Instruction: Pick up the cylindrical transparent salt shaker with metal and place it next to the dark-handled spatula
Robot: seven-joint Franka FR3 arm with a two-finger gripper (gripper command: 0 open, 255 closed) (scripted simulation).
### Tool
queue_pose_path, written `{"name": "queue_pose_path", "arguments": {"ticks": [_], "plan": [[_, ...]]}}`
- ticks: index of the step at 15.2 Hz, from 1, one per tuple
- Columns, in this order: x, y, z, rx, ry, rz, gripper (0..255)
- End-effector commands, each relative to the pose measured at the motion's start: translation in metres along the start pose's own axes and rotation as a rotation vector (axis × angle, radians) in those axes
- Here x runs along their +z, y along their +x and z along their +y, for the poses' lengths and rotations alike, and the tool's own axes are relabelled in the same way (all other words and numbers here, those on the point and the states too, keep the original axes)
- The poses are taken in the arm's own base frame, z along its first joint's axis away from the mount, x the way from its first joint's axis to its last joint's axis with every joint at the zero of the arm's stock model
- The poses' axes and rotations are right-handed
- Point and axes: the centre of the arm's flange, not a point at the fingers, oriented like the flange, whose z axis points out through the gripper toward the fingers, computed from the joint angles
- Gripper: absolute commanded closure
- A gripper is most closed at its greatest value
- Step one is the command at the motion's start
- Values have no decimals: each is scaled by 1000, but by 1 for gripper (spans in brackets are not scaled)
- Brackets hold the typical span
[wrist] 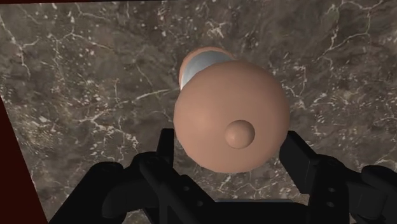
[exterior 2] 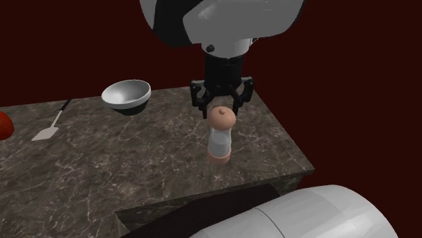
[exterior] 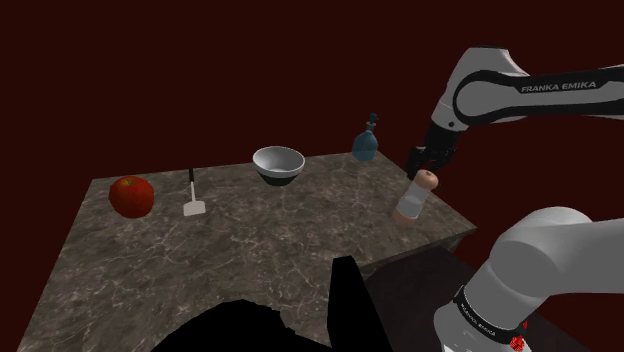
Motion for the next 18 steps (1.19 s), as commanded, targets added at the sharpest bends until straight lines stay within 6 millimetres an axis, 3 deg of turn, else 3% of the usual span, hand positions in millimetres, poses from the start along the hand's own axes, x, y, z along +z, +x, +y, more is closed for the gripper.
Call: {"name": "queue_pose_path", "arguments": {"ticks": [1, 18], "plan": [[-12, 0, 0, 0, 0, 0, 255], [-101, 6, -1, 0, 0, 0, 255]]}}
